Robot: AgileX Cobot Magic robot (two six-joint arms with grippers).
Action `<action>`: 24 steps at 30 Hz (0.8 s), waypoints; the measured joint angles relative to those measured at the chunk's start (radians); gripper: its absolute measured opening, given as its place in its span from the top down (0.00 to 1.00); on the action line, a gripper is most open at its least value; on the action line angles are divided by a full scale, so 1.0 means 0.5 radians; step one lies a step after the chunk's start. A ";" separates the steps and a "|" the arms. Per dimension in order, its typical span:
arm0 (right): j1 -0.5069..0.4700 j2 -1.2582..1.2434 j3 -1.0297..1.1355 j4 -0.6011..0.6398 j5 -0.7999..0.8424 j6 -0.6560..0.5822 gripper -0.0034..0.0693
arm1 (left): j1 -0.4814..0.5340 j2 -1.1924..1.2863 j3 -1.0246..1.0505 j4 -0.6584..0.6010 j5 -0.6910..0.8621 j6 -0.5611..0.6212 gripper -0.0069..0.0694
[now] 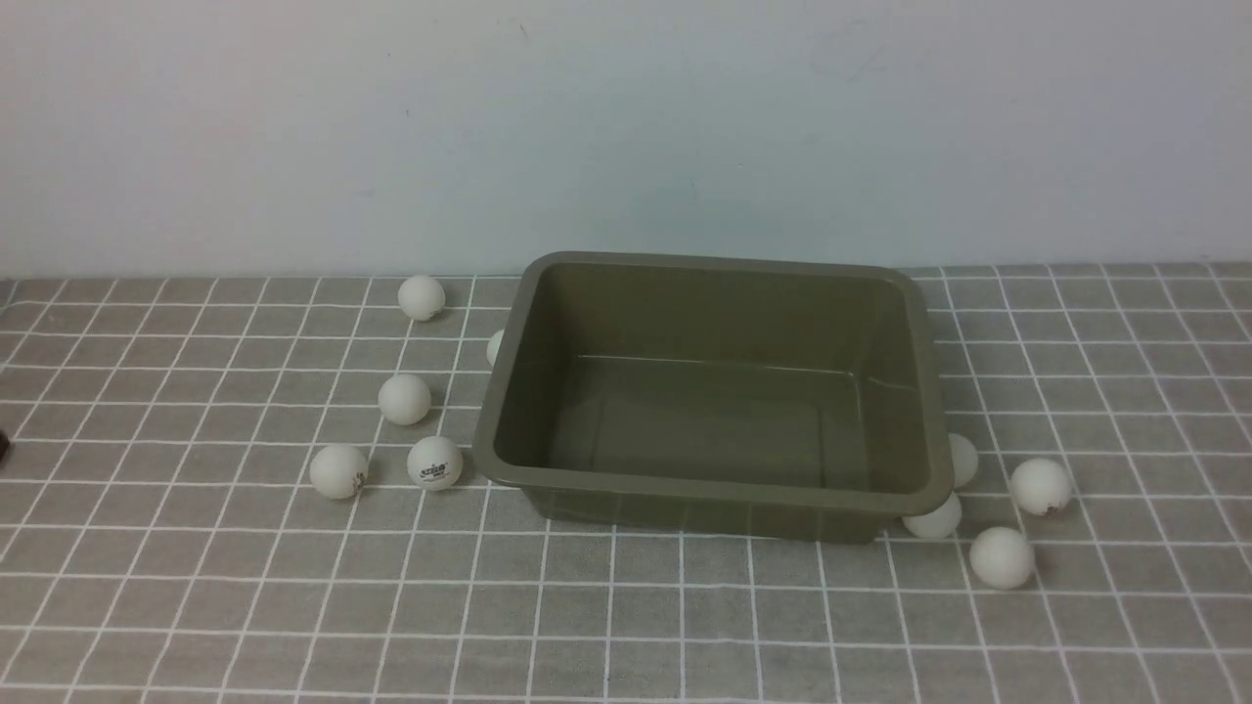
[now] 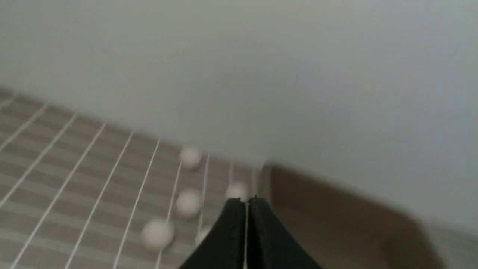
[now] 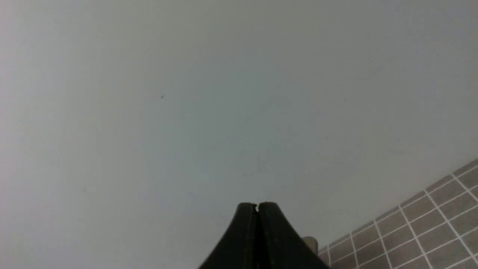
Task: Put the table tennis balls into the box on the grey coffee tablecloth.
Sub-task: 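Reach for and grasp a ping pong ball on the table beside the basket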
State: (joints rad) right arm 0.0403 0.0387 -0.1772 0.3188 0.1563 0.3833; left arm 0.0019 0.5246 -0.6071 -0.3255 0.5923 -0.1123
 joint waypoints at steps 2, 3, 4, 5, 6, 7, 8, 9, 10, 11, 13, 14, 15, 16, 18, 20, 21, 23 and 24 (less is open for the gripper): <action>0.021 0.281 -0.419 -0.157 0.434 -0.087 0.97 | 0.000 0.376 -0.226 0.034 0.372 0.174 0.92; 0.026 0.420 -0.585 -0.214 0.616 -0.129 0.97 | 0.000 0.569 -0.324 0.039 0.531 0.307 0.92; 0.026 0.568 -0.783 -0.275 0.803 -0.184 0.97 | 0.000 0.721 -0.396 0.039 0.613 0.382 0.92; 0.027 0.780 -0.973 -0.325 1.071 -0.249 0.97 | 0.000 0.923 -0.486 0.039 0.672 0.478 0.92; 0.028 0.957 -1.145 -0.362 1.262 -0.320 0.97 | 0.000 1.076 -0.529 0.041 0.688 0.540 0.92; 0.032 1.100 -1.272 -0.393 1.476 -0.397 0.97 | 0.000 1.170 -0.569 0.046 0.688 0.591 0.92; 0.032 1.235 -1.380 -0.416 1.631 -0.452 0.97 | 0.000 1.299 -0.610 0.051 0.690 0.629 0.92; 0.036 1.383 -1.488 -0.451 1.779 -0.533 0.97 | 0.000 1.416 -0.663 0.051 0.693 0.659 0.92; 0.036 1.471 -1.547 -0.478 1.857 -0.580 0.97 | 0.000 1.505 -0.707 0.051 0.693 0.667 0.92; 0.036 1.551 -1.596 -0.489 1.921 -0.617 0.97 | 0.000 1.554 -0.734 0.051 0.694 0.678 0.92; 0.036 1.736 -1.685 -0.510 2.021 -0.675 0.97 | 0.000 1.700 -0.835 0.051 0.694 0.690 0.92; 0.036 1.776 -1.698 -0.510 2.034 -0.682 0.97 | 0.000 1.763 -0.870 0.051 0.694 0.693 0.92; 0.036 1.821 -1.710 -0.507 2.041 -0.687 0.97 | 0.000 1.809 -0.902 0.051 0.692 0.695 0.92; 0.036 1.870 -1.714 -0.498 2.043 -0.689 0.97 | 0.000 1.851 -0.931 0.051 0.687 0.700 0.92; 0.036 1.931 -1.714 -0.479 2.043 -0.689 0.97 | 0.000 1.926 -0.982 0.051 0.675 0.712 0.92; 0.036 1.969 -1.714 -0.454 2.041 -0.691 0.97 | 0.000 1.984 -1.017 0.051 0.645 0.743 0.91; 0.036 1.980 -1.714 -0.437 2.028 -0.692 0.97 | 0.000 2.015 -1.037 0.051 0.618 0.771 0.91; 0.036 1.990 -1.714 -0.400 1.991 -0.696 0.97 | 0.000 2.087 -1.070 0.053 0.542 0.831 0.88; 0.036 1.990 -1.714 -0.386 1.964 -0.696 0.97 | 0.000 2.123 -1.083 0.053 0.495 0.858 0.86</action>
State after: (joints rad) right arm 0.0581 1.0338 -1.0342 0.1260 1.1385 0.0351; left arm 0.0019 1.5860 -1.1488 -0.2991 0.8396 0.3168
